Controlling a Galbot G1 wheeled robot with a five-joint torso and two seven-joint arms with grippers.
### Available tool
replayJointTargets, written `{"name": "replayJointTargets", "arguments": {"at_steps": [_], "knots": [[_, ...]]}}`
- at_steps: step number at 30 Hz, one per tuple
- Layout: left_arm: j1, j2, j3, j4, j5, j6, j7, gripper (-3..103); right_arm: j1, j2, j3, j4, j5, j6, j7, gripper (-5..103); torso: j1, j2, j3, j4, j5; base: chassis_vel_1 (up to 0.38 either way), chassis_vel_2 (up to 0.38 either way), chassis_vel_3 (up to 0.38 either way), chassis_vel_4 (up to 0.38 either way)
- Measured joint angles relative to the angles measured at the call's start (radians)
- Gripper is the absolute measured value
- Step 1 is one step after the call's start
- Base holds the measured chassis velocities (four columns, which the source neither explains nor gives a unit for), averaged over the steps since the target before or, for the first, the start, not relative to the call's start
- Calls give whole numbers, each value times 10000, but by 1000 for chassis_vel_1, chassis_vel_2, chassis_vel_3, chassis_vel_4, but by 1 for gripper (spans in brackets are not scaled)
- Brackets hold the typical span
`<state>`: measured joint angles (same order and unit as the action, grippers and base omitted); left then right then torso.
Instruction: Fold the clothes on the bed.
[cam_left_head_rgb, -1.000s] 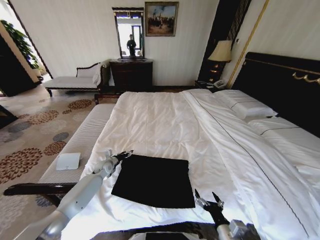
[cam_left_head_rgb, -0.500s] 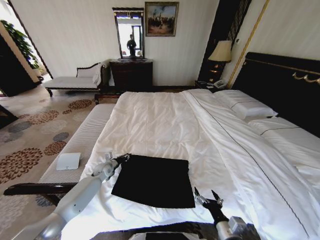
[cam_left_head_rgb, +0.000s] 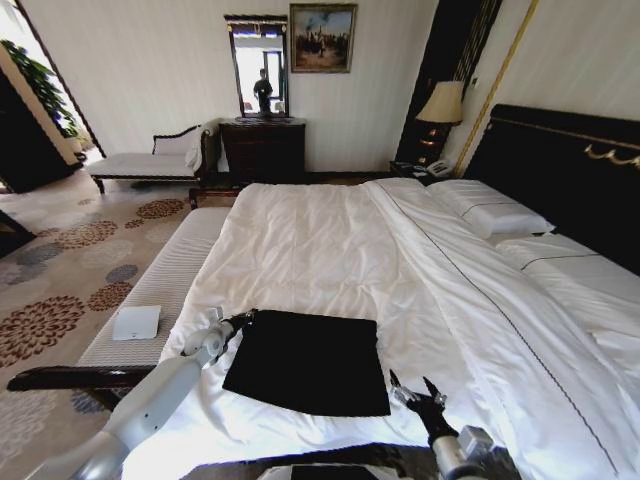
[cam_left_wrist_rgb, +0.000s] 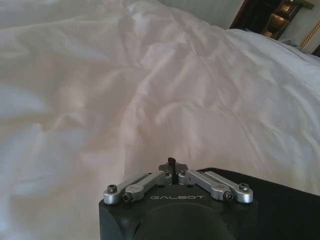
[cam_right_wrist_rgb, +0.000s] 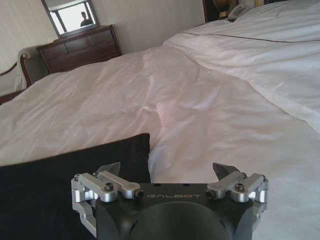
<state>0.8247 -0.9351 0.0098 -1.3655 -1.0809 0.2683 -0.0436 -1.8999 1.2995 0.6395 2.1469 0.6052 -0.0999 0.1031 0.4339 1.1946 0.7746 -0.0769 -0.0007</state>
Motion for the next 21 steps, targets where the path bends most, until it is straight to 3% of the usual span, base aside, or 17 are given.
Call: {"name": "replayJointTargets", "arguments": {"at_steps": [2, 3, 5, 6, 7, 8, 11, 16, 21], "knots": [[277, 82, -331, -439, -61, -19, -190, 0, 730, -453, 52, -3, 1459, -546, 195, 100, 1, 0, 0, 1, -1, 0, 0, 0, 0], [277, 82, -331, -439, -61, -19, -190, 0, 730, -453, 52, -3, 1459, -546, 195, 100, 1, 0, 0, 1, -1, 0, 0, 0, 0], [398, 172, -457, -677, -108, -19, -315, 0, 1254, -867, 21, -136, 2538, -898, 267, 100, 1, 0, 1, 1, 1, 0, 0, 0, 0], [521, 305, -551, -952, -152, -17, -456, 0, 2010, -1427, -85, -408, 3762, -1356, 298, 100, 0, 0, 0, 1, 2, 0, 0, 0, 0], [566, 367, -578, -1062, -170, -18, -511, 0, 2381, -1663, -131, -572, 4378, -1564, 297, 100, 0, 0, 1, 3, 0, 0, 0, 0, 0], [566, 367, -578, -1062, -170, -18, -511, 0, 2381, -1663, -131, -572, 4378, -1564, 297, 100, 0, 0, 1, 3, 0, 0, 0, 0, 0], [709, 630, -654, -1425, -295, -9, -726, 0, 3801, -2376, -391, -1507, 6707, -2499, 266, 100, 2, -1, 2, 4, 1, 0, 0, 0, 0], [846, 787, -712, -1688, -374, 6, -859, 0, 5318, -2718, -984, -2833, 7756, -3164, 99, 100, 2, -2, 2, 0, 2, 0, 0, 0, 0], [844, 713, -648, -1721, -356, 6, -981, 0, 6762, -2692, -1617, -4724, 7445, -3241, -222, 100, 2, -2, 2, 6, 2, 0, 0, 0, 0]]}}
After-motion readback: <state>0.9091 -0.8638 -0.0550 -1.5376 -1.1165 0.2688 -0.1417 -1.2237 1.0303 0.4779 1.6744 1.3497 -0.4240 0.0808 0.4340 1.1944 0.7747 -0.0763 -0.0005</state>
